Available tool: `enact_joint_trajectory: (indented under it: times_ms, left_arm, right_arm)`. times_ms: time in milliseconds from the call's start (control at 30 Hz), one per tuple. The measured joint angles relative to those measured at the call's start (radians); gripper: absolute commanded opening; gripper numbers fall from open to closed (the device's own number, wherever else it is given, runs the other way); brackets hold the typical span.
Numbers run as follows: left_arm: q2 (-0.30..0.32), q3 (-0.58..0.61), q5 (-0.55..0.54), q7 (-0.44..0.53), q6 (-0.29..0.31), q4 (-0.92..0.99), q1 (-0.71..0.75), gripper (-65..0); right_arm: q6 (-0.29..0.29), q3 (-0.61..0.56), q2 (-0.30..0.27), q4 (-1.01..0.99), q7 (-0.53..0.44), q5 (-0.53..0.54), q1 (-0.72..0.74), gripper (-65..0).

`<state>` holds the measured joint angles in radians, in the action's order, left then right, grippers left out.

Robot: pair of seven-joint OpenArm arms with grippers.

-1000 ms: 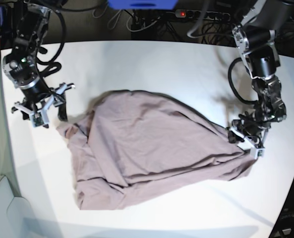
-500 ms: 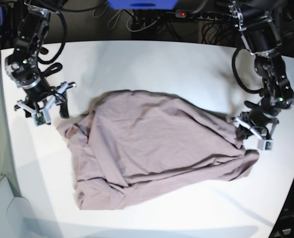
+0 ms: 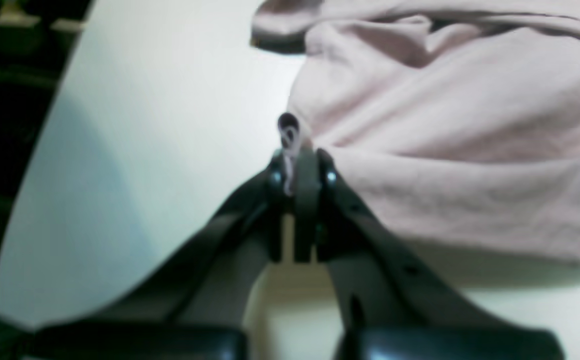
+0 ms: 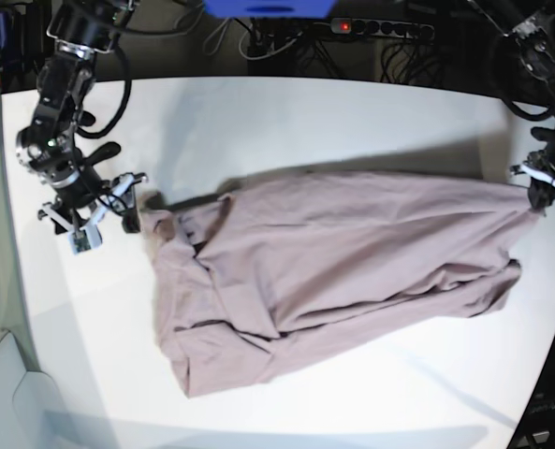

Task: Layout the t-shirt on the table in an organized manner, then fold the t-shirt properly
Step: 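Grasp the shirt edges with both grippers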

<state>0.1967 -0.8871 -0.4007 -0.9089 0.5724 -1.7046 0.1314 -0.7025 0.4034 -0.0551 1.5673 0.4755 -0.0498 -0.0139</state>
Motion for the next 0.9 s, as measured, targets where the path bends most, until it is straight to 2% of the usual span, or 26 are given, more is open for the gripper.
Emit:
enact_joint_trajectory:
  times_ms: [133, 267, 400, 567, 900]
  left_arm:
    - [-0.001, -0.008, -0.007, 0.002, 0.000, 0.002, 0.025, -64.9]
    - [-0.006, -0.008, -0.009, 0.001, 0.000, -0.002, 0.032, -64.9]
    - [-0.007, -0.010, -0.008, 0.000, 0.000, -0.004, 0.035, -64.9]
    - [-0.006, -0.010, -0.008, 0.000, 0.000, -0.004, 0.034, -64.9]
    - [-0.006, -0.010, -0.008, 0.000, 0.000, -0.005, 0.035, -64.9]
  right_arm:
    - [0.001, -0.066, -0.006, 0.006, -0.005, -0.004, -0.014, -22.6]
    - [0.001, -0.154, -0.029, 0.074, -0.005, 0.001, -0.111, -22.6]
    - [0.000, -0.194, -0.030, 0.112, -0.008, 0.002, -0.169, -22.6]
    - [0.000, -0.192, -0.031, 0.086, -0.013, 0.003, -0.151, -22.7]
    - [0.001, -0.197, -0.045, -0.079, -0.013, 0.001, -0.024, -23.6]
